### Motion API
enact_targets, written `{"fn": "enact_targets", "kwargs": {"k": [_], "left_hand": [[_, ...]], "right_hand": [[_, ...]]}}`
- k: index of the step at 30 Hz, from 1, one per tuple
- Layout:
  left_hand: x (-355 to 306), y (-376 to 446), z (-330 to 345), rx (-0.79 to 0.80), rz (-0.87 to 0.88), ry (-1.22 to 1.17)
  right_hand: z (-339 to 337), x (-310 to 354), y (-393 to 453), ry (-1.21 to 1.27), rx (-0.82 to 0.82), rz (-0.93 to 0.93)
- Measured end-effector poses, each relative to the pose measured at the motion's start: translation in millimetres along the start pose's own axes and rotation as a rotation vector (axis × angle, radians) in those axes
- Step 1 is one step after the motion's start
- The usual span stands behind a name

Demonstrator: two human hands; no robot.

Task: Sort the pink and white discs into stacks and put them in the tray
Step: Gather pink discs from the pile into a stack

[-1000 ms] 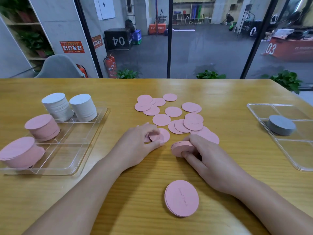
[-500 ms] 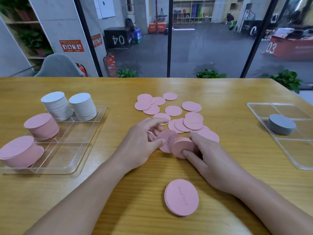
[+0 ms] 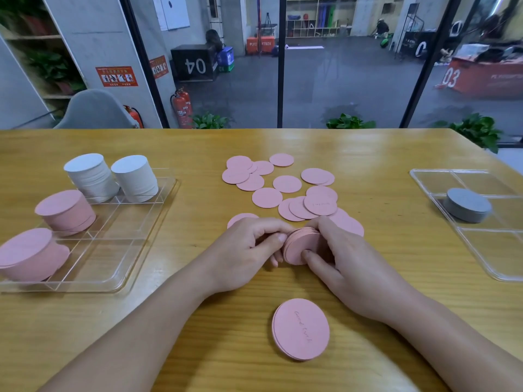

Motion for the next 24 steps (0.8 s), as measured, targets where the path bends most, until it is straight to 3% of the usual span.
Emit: {"fn": "enact_targets", "kwargs": {"k": [4, 7, 12, 21, 24], "left_hand": [[0.9, -0.6, -7.6, -0.085, -0.035, 0.022], [15.2, -3.3, -27.3, -0.228, -0.096, 0.349], [34.7, -11.8, -46.2, -0.055, -0.412, 0.58], [19.3, -6.4, -27.2, -0.077, -0.296, 0.424], [17.2, -2.8, -22.2, -0.149, -0.266, 0.325]], "right_hand": [[-1.3, 0.0, -0.3, -0.001, 0.008, -0.006], [-2.2, 0.5, -0.9, 0.0, 0.021, 0.006], [-1.7, 1.4, -1.3, -0.006, 0.031, 0.015], [-1.2, 2.5, -1.6, -0.014, 0.038, 0.007], [-1.5, 2.6, -1.4, -0.012, 0.037, 0.013]]}}
Point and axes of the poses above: each hand's wrist, its own y-axis towards the middle knuckle, its own z-axis out of the palm, x = y × z, the point moved 2 cm from there along y, towards the middle knuckle, and after that the axes turned 13 degrees about z, right-handed, at the moved point
